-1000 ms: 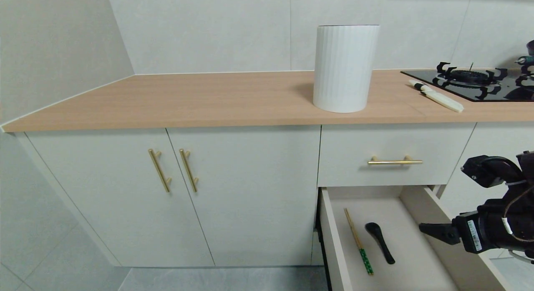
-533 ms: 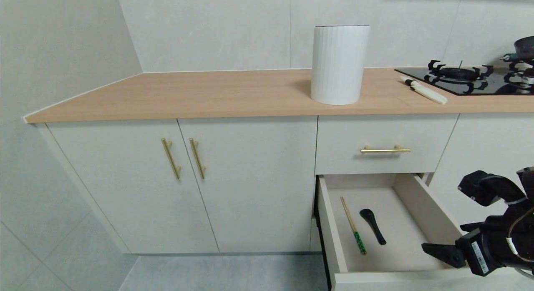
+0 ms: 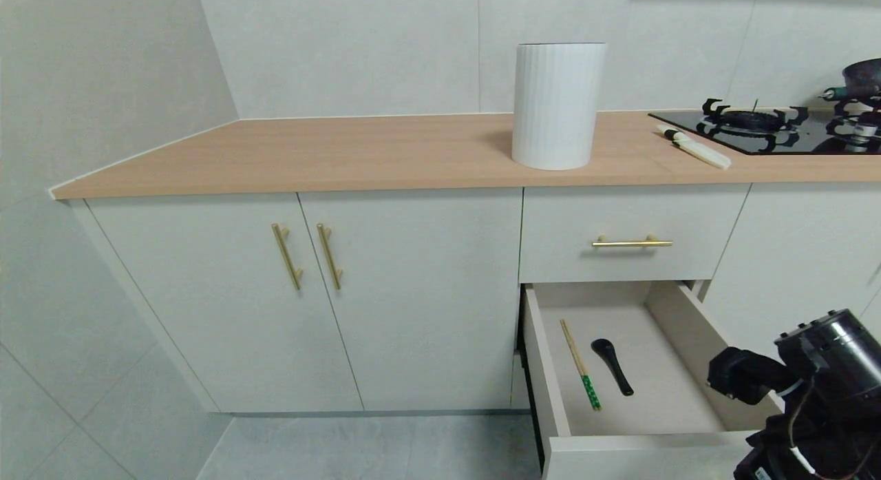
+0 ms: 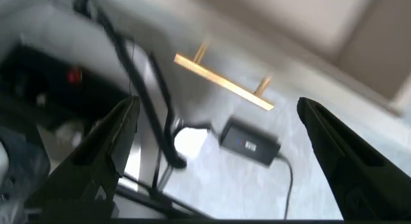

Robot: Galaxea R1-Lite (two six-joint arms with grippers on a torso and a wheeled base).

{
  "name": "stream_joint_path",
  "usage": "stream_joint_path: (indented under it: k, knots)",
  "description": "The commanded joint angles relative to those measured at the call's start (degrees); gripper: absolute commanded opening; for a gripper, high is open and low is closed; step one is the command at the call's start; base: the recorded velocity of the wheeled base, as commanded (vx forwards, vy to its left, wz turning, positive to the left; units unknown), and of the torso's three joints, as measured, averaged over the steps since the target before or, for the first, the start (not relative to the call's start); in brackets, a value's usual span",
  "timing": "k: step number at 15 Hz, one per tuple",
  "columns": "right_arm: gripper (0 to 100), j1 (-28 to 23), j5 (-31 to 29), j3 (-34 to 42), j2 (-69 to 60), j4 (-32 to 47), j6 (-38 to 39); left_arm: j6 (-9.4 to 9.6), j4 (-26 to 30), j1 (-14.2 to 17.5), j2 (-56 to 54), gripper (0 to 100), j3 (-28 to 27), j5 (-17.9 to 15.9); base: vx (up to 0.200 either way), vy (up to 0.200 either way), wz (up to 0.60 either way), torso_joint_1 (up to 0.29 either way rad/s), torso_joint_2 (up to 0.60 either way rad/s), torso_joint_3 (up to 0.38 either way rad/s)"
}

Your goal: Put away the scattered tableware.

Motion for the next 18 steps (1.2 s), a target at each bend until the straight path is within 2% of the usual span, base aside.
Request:
stream_joint_path:
  k: [1, 8, 12, 18]
  knots:
    - [100, 0.8, -0.4, 0.3, 9.6, -0.1, 0.1, 0.0, 0.0, -0.1, 0.1, 100, 0.0, 0.0, 0.0, 0.0, 0.0, 0.0, 0.0, 0.0]
    - [100, 0.2, -0.8, -0.1, 16.2, -4.6, 1.6, 0.0, 0.0, 0.0, 0.1, 100, 0.0, 0.0, 0.0, 0.0, 0.0, 0.0, 0.0, 0.0]
    - [100, 0.2, -4.4, -2.4, 21.2, -8.3, 10.1, 0.0, 0.0, -0.1, 0.1, 100, 0.0, 0.0, 0.0, 0.0, 0.0, 0.0, 0.0, 0.0]
    - [100, -0.1, -6.0, -7.3, 23.6, -8.6, 17.8, 0.0, 0.0, -0.1, 0.1, 100, 0.0, 0.0, 0.0, 0.0, 0.0, 0.0, 0.0, 0.0]
